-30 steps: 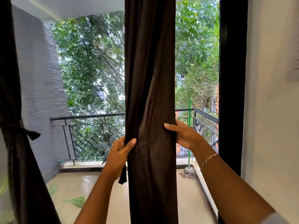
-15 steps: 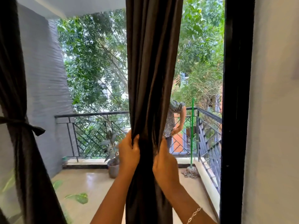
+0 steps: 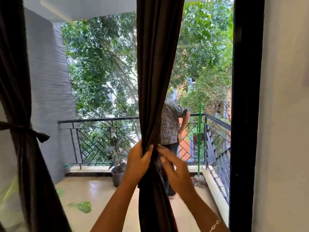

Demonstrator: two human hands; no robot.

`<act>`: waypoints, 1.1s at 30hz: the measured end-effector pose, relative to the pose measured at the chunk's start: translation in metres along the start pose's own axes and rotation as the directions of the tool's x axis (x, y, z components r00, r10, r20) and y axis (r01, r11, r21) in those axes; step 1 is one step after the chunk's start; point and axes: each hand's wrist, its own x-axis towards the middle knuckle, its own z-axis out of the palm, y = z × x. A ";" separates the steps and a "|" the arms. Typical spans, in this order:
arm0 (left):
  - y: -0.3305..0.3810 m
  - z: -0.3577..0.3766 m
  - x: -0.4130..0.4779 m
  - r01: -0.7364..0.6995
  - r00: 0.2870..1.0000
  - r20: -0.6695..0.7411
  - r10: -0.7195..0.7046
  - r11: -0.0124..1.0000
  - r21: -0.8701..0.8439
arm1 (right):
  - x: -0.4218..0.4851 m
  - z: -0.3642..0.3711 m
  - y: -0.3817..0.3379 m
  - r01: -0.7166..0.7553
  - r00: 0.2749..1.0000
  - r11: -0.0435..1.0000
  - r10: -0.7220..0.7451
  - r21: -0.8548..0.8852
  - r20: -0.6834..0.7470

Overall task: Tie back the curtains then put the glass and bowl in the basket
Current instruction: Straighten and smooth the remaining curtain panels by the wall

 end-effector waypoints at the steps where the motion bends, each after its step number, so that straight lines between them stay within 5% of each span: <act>1: 0.000 -0.003 0.002 0.013 0.999 0.041 -0.013 1.000 -0.001 | 0.010 -0.010 0.002 -0.059 0.991 0.996 0.067 0.069 -0.116; 3: 0.004 -0.008 0.005 0.049 0.989 0.137 -0.047 0.999 -0.016 | 0.035 -0.027 0.002 -0.165 0.972 0.986 0.169 0.040 -0.160; 5: 0.006 -0.010 0.009 0.102 0.968 0.233 -0.089 0.994 -0.044 | 0.058 -0.034 -0.004 -0.171 0.982 0.985 0.171 -0.003 0.076; 8: 0.010 -0.012 0.010 0.174 0.937 0.322 -0.131 0.979 -0.107 | 0.077 -0.039 -0.008 -0.273 0.898 0.956 0.214 0.104 0.384; 13: 0.013 -0.021 0.013 0.246 0.906 0.381 -0.184 0.962 -0.121 | 0.083 -0.052 -0.008 -0.438 0.760 0.894 0.317 0.088 0.567; 17: 0.015 -0.023 0.021 0.110 0.916 0.375 -0.143 0.988 0.108 | 0.086 -0.056 -0.027 -0.119 0.874 0.899 0.296 -0.421 0.385; 19: 0.013 -0.020 0.028 0.012 0.938 0.326 -0.120 0.949 0.314 | 0.086 -0.059 -0.034 0.152 0.902 0.632 0.226 -0.759 0.369; 21: 0.014 -0.017 0.030 -0.015 0.958 0.259 -0.127 0.875 0.484 | 0.077 -0.056 -0.047 0.101 0.914 0.526 0.286 -0.844 0.287; 22: 0.017 -0.015 0.029 -0.014 0.964 0.229 -0.133 0.837 0.547 | 0.071 -0.055 -0.052 -0.006 0.911 0.596 0.335 -0.803 0.242; 24: 0.023 -0.012 0.026 -0.002 0.976 0.171 -0.134 0.783 0.622 | 0.057 -0.051 -0.062 -0.414 0.811 0.816 0.532 -0.403 0.243; 27: 0.028 -0.005 0.026 0.009 0.981 0.142 -0.131 0.768 0.641 | 0.041 -0.040 -0.068 -0.744 0.626 0.662 0.641 0.091 0.443; 30: 0.034 -0.004 0.030 0.083 0.956 0.193 -0.222 0.833 0.547 | 0.035 -0.034 -0.060 -0.809 0.575 0.547 0.657 0.216 0.487; 33: 0.045 -0.014 0.028 0.274 0.880 0.339 -0.332 0.939 0.208 | 0.036 -0.035 -0.056 -0.826 0.559 0.492 0.662 0.274 0.499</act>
